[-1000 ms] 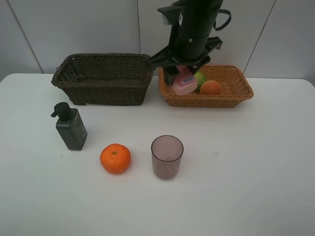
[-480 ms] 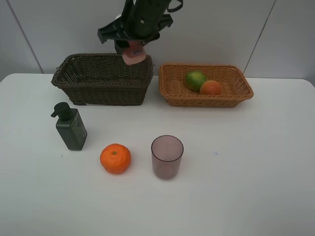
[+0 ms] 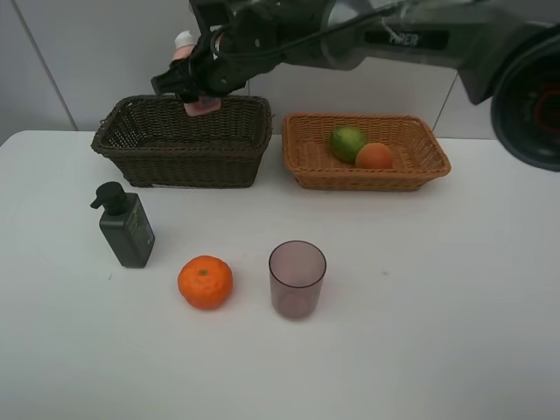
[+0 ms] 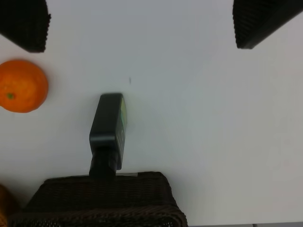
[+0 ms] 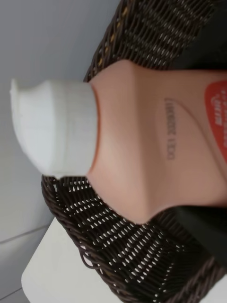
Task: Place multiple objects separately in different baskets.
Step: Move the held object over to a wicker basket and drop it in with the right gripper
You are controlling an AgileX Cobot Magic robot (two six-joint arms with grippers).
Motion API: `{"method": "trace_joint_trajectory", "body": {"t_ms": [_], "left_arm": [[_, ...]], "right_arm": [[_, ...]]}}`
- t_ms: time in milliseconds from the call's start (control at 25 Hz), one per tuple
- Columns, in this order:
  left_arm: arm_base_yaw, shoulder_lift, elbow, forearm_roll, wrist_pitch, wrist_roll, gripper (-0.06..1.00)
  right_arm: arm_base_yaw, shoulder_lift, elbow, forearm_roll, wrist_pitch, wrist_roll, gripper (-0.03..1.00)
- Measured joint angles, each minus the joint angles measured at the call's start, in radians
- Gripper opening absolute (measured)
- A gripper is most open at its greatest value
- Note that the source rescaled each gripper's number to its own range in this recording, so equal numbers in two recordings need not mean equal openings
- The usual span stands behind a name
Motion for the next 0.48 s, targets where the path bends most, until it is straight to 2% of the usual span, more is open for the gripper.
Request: {"method": "trace_joint_trajectory", "body": {"t_ms": [240,480], "left_arm": [[0.0,0.0,0.0,0.0,0.0,0.0,1.0],[0.0,0.0,0.0,0.0,0.0,0.0,1.0]], "right_arm": [[-0.044,0.07,0.0,0.0,-0.103,0.003,0.0],[-0.071,0.127,0.0,0.0,-0.14,0.004,0.0]]}}
